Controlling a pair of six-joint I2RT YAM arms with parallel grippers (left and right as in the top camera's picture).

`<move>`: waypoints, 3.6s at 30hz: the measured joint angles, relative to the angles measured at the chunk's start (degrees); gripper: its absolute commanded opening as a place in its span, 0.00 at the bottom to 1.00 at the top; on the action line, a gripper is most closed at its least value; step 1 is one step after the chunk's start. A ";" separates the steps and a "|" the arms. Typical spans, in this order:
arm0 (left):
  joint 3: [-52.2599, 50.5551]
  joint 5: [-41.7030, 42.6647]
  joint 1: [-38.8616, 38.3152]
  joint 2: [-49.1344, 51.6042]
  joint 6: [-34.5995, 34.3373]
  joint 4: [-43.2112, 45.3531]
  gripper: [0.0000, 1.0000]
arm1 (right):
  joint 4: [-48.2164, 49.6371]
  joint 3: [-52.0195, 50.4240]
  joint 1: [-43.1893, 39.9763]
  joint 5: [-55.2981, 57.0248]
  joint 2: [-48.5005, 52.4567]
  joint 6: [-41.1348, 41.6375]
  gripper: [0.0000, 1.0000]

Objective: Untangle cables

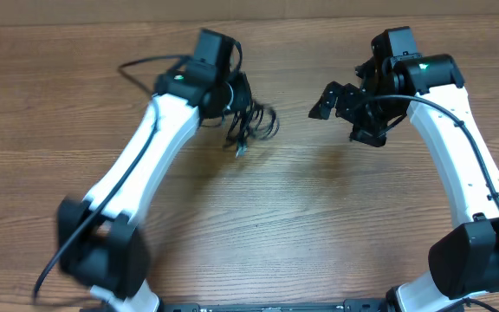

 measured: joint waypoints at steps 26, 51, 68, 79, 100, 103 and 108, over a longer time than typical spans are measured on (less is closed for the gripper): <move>1.33 -3.58 0.26 -6.58 -3.67 -12.68 0.04 | 10.10 0.00 10.69 -12.48 0.00 4.26 1.00; 1.33 -0.42 0.26 -6.56 -3.87 -12.87 0.04 | 7.50 0.00 15.45 -4.57 2.19 3.45 0.73; 1.29 9.31 1.70 -6.23 -3.63 -14.73 0.04 | 3.28 0.00 15.87 8.92 4.52 7.74 0.04; 1.16 -19.28 3.10 -6.19 -4.87 -28.09 0.04 | 2.56 6.60 16.00 7.37 3.26 8.74 0.04; 1.07 7.96 4.02 -6.19 1.36 -14.51 0.04 | 2.05 7.50 18.29 8.17 2.58 10.27 0.76; 1.07 10.73 4.28 -6.19 1.38 -14.51 0.04 | 2.43 6.10 18.29 7.96 3.80 10.32 0.59; 1.07 17.11 7.32 -6.19 1.38 -14.08 0.04 | 3.43 3.15 18.29 8.24 3.80 10.05 0.04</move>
